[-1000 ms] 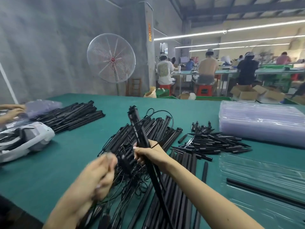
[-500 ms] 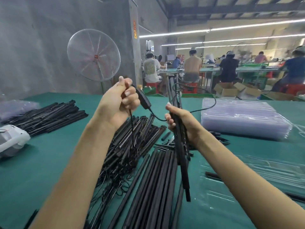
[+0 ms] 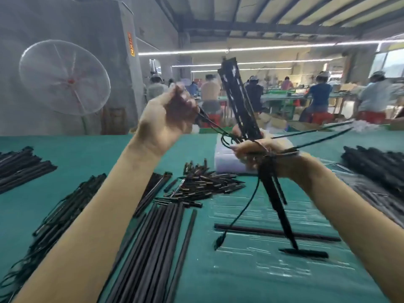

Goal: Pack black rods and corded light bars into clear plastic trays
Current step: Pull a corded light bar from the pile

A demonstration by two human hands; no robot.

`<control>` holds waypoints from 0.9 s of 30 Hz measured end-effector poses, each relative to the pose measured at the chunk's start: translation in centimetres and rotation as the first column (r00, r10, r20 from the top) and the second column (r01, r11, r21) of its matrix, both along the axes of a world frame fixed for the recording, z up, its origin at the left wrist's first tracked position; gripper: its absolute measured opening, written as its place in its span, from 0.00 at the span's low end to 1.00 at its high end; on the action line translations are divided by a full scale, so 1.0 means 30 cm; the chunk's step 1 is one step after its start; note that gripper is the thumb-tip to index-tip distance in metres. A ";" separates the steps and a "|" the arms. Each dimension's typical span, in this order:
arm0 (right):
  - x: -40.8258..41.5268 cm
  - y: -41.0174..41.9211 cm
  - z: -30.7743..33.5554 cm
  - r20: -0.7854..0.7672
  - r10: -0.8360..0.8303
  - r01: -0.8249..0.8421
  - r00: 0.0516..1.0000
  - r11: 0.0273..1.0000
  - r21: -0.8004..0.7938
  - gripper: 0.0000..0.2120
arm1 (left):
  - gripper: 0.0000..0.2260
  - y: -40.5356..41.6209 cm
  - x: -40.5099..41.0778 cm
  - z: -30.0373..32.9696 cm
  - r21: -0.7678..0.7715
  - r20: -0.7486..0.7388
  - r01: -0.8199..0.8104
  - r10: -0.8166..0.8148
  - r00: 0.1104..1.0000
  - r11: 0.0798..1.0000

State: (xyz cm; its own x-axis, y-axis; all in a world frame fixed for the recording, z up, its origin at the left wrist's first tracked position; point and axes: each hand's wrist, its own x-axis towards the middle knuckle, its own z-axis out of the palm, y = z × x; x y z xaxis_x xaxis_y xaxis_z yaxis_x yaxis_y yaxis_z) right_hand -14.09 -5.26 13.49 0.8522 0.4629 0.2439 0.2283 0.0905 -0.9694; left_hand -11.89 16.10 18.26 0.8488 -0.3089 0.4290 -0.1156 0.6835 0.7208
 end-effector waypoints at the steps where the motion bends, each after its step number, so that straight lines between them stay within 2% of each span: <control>1: -0.004 -0.082 0.031 0.020 -0.035 0.036 0.999 0.995 -0.094 0.14 | 0.15 0.003 -0.003 -0.029 0.130 -0.005 0.024 -0.023 1.000 0.991; 3: -0.019 -0.229 0.078 0.038 -0.059 0.069 0.997 0.939 -0.337 0.15 | 0.12 -0.016 -0.008 -0.105 0.412 -0.100 0.078 -0.040 0.994 0.908; 5: -0.035 -0.334 0.099 0.063 -0.128 0.140 0.990 0.791 -0.595 0.17 | 0.09 -0.062 -0.021 -0.194 0.592 -0.254 0.184 -0.035 0.967 0.784; 8: -0.064 -0.423 0.056 0.022 -0.168 0.109 0.985 0.530 -0.841 0.23 | 0.11 -0.145 -0.053 -0.356 0.602 -0.455 0.381 -0.090 0.886 0.702; 10: -0.089 -0.454 -0.014 -0.042 -0.165 0.030 0.985 0.411 -0.911 0.18 | 0.09 -0.202 -0.094 -0.476 0.585 -0.543 0.496 -0.145 0.827 0.641; 12: -0.114 -0.474 -0.101 -0.089 -0.192 -0.021 0.977 0.327 -0.945 0.14 | 0.08 -0.249 -0.139 -0.587 0.622 -0.585 0.576 -0.174 0.792 0.530; 14: -0.129 -0.484 -0.192 -0.116 -0.209 -0.058 0.971 0.263 -0.963 0.14 | 0.08 -0.280 -0.176 -0.663 0.649 -0.607 0.625 -0.200 0.769 0.435; 17: -0.143 -0.486 -0.292 -0.082 -0.185 -0.054 0.979 0.153 -0.987 0.19 | 0.09 -0.282 -0.213 -0.697 0.676 -0.602 0.627 -0.199 0.773 0.388; 18: -0.144 -0.490 -0.313 -0.066 -0.150 -0.046 0.986 0.130 -0.990 0.20 | 0.10 -0.272 -0.219 -0.700 0.685 -0.592 0.622 -0.206 0.779 0.380; 19: -0.143 -0.497 -0.328 -0.065 -0.117 -0.048 0.991 0.149 -0.988 0.18 | 0.10 -0.258 -0.224 -0.703 0.694 -0.583 0.621 -0.222 0.782 0.364; 22: -0.133 -0.513 -0.336 -0.125 -0.082 -0.095 0.989 0.307 -0.947 0.13 | 0.10 -0.218 -0.242 -0.711 0.749 -0.543 0.610 -0.288 0.789 0.259; 24: -0.121 -0.510 -0.331 -0.115 -0.091 -0.073 0.989 0.377 -0.923 0.13 | 0.13 -0.198 -0.258 -0.720 0.831 -0.453 0.523 -0.319 0.833 0.187; 26: -0.101 -0.500 -0.324 0.064 -0.097 0.095 0.993 0.362 -0.927 0.14 | 0.15 -0.189 -0.269 -0.719 0.878 -0.402 0.460 -0.323 0.857 0.129; 27: -0.089 -0.496 -0.325 0.217 -0.100 0.237 0.971 0.297 -0.925 0.14 | 0.16 -0.190 -0.276 -0.708 0.892 -0.390 0.441 -0.331 0.859 0.094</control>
